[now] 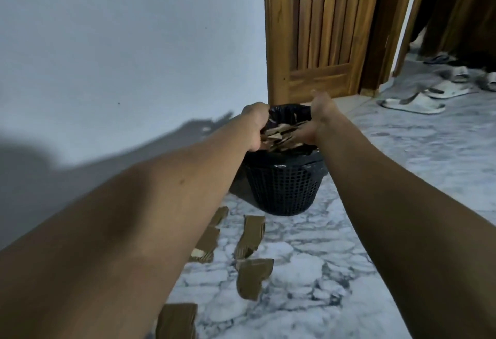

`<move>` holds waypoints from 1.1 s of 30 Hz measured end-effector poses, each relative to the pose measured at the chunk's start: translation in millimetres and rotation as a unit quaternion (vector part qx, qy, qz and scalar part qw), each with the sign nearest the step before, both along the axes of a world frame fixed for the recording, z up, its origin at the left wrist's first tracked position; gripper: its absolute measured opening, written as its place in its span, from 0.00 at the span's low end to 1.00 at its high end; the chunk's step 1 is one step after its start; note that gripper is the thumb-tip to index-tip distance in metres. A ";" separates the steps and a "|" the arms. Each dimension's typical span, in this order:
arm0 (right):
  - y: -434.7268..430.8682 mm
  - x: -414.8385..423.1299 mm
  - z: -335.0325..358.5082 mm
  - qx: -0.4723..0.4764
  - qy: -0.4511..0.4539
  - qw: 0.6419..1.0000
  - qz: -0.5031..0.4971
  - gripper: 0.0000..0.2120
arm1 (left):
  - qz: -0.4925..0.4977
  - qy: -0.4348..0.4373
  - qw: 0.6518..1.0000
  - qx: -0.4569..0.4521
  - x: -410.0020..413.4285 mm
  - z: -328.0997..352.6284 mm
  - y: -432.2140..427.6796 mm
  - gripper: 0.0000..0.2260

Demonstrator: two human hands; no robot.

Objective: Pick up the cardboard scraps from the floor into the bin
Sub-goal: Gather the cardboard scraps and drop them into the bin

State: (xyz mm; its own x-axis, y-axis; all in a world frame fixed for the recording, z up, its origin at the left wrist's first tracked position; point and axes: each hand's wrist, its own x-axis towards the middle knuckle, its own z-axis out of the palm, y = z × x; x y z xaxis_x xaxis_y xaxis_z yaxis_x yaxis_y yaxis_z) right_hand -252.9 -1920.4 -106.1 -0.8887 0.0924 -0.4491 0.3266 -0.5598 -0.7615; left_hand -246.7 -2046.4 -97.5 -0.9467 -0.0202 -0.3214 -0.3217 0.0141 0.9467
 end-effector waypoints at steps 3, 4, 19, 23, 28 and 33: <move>9.3 -3.1 -15.8 0.000 -0.017 1.000 -0.006 0.23 | 0.010 0.003 1.000 0.000 0.2 -15.3 -5.0 0.09; 10.5 -0.3 -19.8 0.015 -0.022 1.000 -0.012 0.23 | 0.017 0.008 1.000 0.009 1.7 -19.0 -9.1 0.08; -89.3 99.5 -67.7 0.574 0.049 0.782 0.239 0.15 | -0.258 -0.023 0.788 -0.559 142.5 -196.5 -184.7 0.35; -126.6 129.9 -157.8 0.616 0.024 0.712 0.337 0.13 | -0.360 -0.061 0.715 -0.596 181.7 -254.6 -224.9 0.39; -133.7 163.7 -240.0 0.687 0.031 0.607 0.399 0.22 | -0.339 -0.037 0.699 -0.629 202.7 -278.1 -252.3 0.48; -126.4 173.9 -261.1 0.708 0.017 0.570 0.418 0.16 | -0.314 -0.039 0.699 -0.641 208.3 -275.9 -255.2 0.35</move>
